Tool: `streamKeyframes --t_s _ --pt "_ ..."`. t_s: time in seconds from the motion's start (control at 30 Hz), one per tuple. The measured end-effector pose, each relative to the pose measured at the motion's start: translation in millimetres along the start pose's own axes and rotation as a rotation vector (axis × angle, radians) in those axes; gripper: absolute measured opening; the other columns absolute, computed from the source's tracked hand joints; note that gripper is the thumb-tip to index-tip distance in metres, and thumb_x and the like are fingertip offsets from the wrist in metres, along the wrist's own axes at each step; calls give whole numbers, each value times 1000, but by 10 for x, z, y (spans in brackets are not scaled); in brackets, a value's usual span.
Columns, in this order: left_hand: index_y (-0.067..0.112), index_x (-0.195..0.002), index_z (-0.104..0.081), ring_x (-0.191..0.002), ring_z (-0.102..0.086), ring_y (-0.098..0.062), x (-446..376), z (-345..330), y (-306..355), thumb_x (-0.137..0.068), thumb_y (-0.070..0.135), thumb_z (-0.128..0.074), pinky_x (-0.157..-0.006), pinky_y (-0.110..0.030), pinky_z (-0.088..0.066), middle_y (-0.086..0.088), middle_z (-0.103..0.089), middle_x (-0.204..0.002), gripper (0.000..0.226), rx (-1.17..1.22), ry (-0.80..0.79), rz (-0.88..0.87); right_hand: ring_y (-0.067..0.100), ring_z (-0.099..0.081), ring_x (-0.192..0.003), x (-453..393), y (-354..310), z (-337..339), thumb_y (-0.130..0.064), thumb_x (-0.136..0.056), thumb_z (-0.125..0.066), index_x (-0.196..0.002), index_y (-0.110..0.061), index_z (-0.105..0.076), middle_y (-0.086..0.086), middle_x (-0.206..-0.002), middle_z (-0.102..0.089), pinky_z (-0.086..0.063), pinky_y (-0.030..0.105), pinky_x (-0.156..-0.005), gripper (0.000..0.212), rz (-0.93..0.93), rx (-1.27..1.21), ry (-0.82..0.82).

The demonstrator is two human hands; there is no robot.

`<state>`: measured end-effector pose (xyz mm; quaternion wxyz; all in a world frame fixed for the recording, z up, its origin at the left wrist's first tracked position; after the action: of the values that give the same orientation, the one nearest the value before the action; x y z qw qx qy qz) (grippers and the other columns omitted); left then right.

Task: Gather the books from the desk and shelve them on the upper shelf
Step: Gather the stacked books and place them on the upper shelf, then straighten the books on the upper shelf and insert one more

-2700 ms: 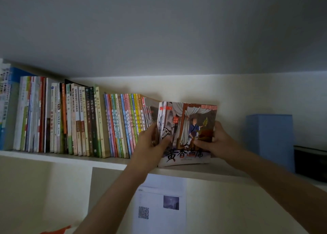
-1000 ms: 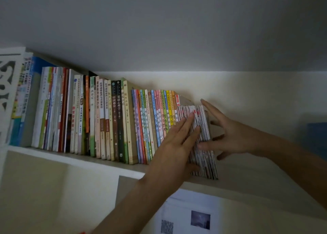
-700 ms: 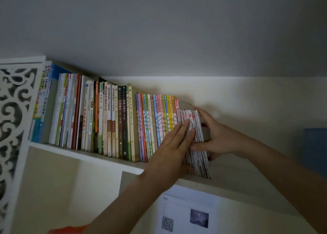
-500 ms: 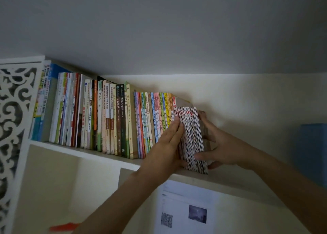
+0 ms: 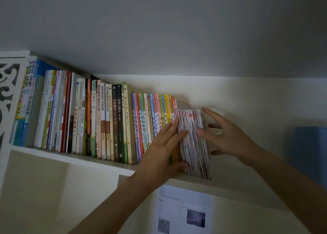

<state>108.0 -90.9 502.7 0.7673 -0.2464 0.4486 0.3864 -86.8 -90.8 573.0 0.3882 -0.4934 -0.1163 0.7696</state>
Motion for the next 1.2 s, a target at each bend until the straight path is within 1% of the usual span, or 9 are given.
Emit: streamKeyframes --t_s 0.1,0.27,0.4,0.5,0.67,0.8,0.93,1.07,1.2 --pt "28 -149 -27 -147 -3 -9 3 67 -35 -76 41 -75 -119 -33 -10 9 -7 -161 88 46 3 -37 12 -53 -116 -17 -50 -73 -31 -84 -72 -142 -54 -30 -8 -126 -52 -60 50 -72 75 -71 -104 -20" --pt "25 -149 -26 -148 -8 -14 75 410 -260 -79 34 -74 -119 -40 -21 6 -13 -160 85 -75 105 19 20 -34 -139 -112 -288 -100 -44 -70 -79 -152 -35 -13 1 -155 -31 -34 40 -109 106 159 356 22" --pt "23 -152 -8 -144 19 -13 116 638 -575 -78 51 -68 -118 -40 11 4 8 -160 99 -327 -28 132 14 -5 -149 -395 -580 -324 -62 -50 -83 -152 -38 5 -8 -162 -1 -12 53 -119 137 233 614 -89" --pt "20 -152 8 -141 31 -13 170 659 -728 -81 52 -64 -117 -38 17 4 24 -157 106 -394 -132 129 16 6 -149 -584 -704 -500 -64 -50 -83 -150 -35 16 -9 -162 9 3 66 -114 143 213 885 -119" --pt "21 -152 0 -141 30 -10 169 621 -831 -82 48 -66 -114 -35 17 8 17 -159 101 -280 -103 86 20 -25 -143 -617 -827 -648 -58 -51 -86 -148 -36 -8 -9 -154 -30 1 72 -107 127 204 1043 -73" --pt "30 -152 -4 -142 26 -3 239 717 -1034 -77 46 -72 -118 -35 7 15 21 -157 103 -161 -110 29 23 -19 -145 -671 -944 -733 -72 -51 -78 -152 -28 -3 -1 -157 -21 -1 74 -108 133 197 1166 -96" --pt "30 -152 0 -142 25 -1 340 799 -1250 -72 59 -69 -118 -33 10 17 23 -155 109 -151 -41 56 18 -22 -146 -842 -1128 -1024 -75 -63 -67 -153 -29 -5 -5 -160 -20 3 68 -113 119 346 1003 -87" --pt "35 -151 9 -141 29 -4 354 721 -1355 -70 69 -59 -113 -34 20 18 22 -156 111 -188 -12 26 21 -30 -142 -1091 -1298 -1256 -65 -63 -75 -153 -31 -16 -4 -157 -30 -13 63 -115 112 410 873 -77" --pt "38 -151 -8 -147 9 -12 341 737 -1397 -63 78 -51 -117 -45 5 15 1 -160 106 -195 42 -9 18 -37 -139 -1150 -1315 -1242 -65 -55 -79 -150 -38 -20 -8 -153 -38 -29 52 -114 116 365 679 -259"
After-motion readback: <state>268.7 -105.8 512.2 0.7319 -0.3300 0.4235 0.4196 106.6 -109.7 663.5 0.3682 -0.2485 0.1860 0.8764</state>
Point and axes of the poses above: each hand's wrist, its own x-axis away from the middle knuckle, its own z-axis out of the back of the hand, y = z × x, the point moved 1 cm from there along -x, towards the middle knuckle
